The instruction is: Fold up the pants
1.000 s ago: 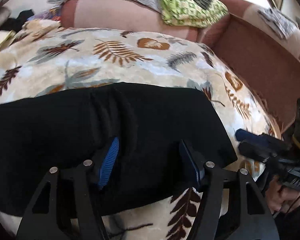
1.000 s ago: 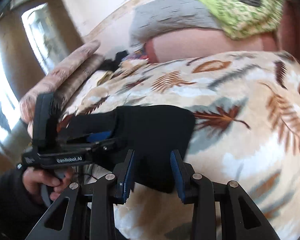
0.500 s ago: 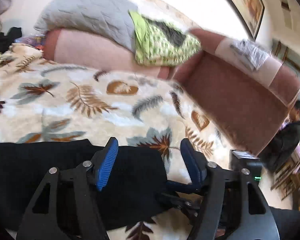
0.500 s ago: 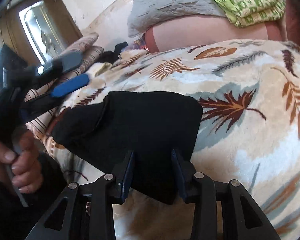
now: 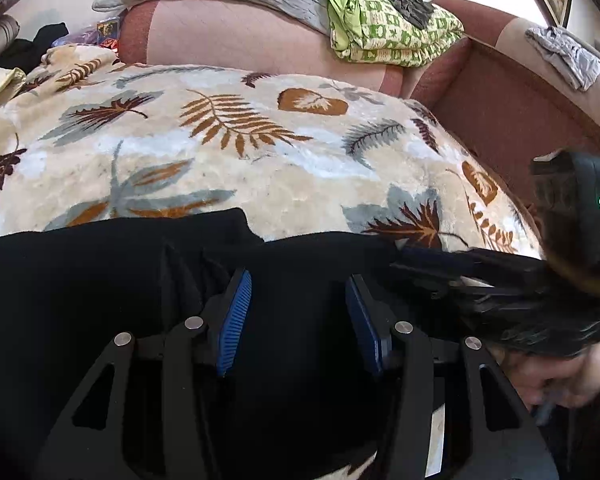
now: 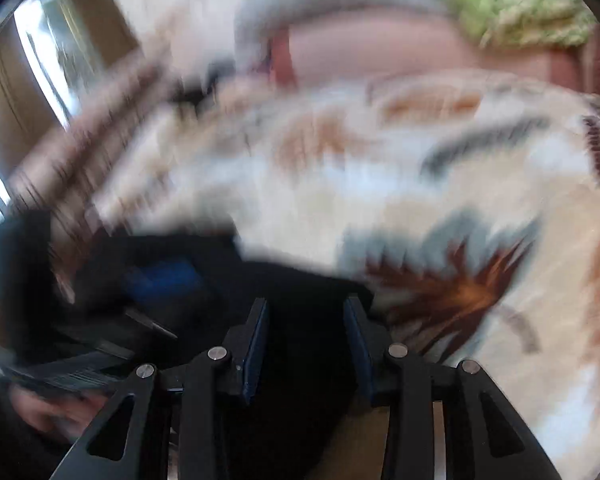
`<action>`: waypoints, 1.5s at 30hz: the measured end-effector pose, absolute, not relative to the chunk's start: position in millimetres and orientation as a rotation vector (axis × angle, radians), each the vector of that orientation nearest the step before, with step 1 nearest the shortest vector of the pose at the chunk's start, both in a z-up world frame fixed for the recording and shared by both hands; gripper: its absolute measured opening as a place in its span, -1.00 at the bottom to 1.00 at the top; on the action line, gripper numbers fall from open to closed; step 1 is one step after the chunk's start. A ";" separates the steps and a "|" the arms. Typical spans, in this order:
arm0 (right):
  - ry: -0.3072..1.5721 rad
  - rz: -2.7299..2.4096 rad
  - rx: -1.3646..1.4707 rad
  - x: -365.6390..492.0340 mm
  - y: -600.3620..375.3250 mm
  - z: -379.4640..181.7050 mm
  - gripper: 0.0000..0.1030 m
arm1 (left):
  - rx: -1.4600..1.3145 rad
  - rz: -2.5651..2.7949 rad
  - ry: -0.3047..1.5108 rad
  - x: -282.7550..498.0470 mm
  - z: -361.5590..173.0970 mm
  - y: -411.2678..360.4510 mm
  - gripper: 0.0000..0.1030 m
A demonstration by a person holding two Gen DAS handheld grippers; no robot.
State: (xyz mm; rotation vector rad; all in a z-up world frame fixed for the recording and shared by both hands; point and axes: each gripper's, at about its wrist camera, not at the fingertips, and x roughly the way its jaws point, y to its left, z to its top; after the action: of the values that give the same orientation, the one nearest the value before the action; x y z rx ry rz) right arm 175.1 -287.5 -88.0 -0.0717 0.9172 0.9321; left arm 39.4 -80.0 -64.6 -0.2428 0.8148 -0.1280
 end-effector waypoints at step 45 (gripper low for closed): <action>0.856 0.937 0.324 193.7 -352.9 -111.3 -0.21 | -0.140 0.459 0.382 -104.3 -6.9 34.3 -0.82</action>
State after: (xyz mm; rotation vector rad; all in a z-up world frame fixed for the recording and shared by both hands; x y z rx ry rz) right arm 193.7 -352.9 -111.3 0.3243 0.8562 0.9365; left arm -104.3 34.3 -6.9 -0.1400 0.3823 0.4590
